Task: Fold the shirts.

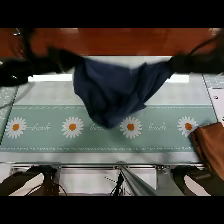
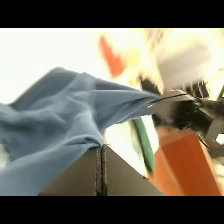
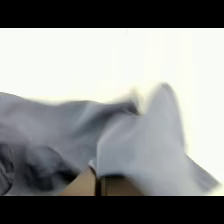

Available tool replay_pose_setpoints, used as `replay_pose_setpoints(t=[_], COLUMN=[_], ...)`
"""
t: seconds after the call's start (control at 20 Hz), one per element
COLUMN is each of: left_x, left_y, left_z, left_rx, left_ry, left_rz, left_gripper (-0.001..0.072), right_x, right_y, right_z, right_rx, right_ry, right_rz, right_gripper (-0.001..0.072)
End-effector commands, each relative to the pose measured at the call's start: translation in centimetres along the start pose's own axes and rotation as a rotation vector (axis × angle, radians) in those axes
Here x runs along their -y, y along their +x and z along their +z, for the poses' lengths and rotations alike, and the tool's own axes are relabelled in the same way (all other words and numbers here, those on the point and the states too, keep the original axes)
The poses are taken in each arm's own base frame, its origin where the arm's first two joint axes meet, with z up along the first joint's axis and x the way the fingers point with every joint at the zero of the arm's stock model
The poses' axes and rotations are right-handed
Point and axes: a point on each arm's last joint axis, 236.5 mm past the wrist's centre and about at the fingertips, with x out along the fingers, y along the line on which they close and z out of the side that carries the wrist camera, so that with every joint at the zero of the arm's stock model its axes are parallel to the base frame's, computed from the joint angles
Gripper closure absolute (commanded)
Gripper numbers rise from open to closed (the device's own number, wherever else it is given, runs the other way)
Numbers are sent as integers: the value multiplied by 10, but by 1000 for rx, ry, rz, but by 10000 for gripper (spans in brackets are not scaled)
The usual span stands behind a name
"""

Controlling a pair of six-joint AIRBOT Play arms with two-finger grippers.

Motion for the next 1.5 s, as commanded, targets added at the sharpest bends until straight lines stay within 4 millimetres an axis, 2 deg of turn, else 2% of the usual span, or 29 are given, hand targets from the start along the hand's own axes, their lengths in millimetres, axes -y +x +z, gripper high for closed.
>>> replay_pose_setpoints(t=[0.0,0.1,0.2,0.35,0.45,0.5,0.6,0.65,0.7,0.8,0.85,0.95,1.05,1.1,1.2,1.25,1.35,1.45], left_x=[139,198,238,263,268,271,272,266,253,206,176,100,30,1,-61,-87,-131,-165], left_y=[-70,-111,-151,-211,-241,-251,-264,-269,-271,-265,-259,-244,-219,-206,-191,-185,-167,-143], left_z=[85,100,102,88,66,53,34,29,26,23,21,11,-5,-13,-26,-33,-51,-68], left_rx=[266,391,514,682,725,732,741,736,716,611,559,443,345,309,259,229,126,20], left_ry=[321,492,663,840,927,946,958,938,905,808,741,579,411,352,235,179,72,-4], left_rz=[-56,26,199,573,813,892,978,993,1003,1008,1001,984,905,863,842,846,837,819], left_gripper=[693,693,693,693,693,693,693,693,693,693,692,693,692,692,692,692,691,691], right_x=[-46,-79,-95,-89,-84,-80,-65,-55,-46,-26,-18,3,39,68,119,135,156,171], right_y=[-154,-220,-264,-313,-330,-331,-319,-307,-293,-253,-231,-181,-130,-107,-68,-50,-12,26], right_z=[109,119,111,86,68,56,29,12,-3,-38,-57,-99,-135,-151,-186,-201,-217,-215], right_rx=[372,495,579,631,624,589,463,374,287,96,9,-149,-226,-245,-313,-351,-414,-433], right_ry=[-198,-287,-333,-343,-328,-309,-260,-235,-211,-150,-122,-60,3,47,109,133,169,186], right_rz=[-93,-95,-110,-219,-260,-273,-305,-318,-325,-321,-308,-287,-321,-385,-505,-537,-550,-542], right_gripper=[691,691,691,691,691,691,691,690,690,690,691,690,690,691,692,692,692,691])
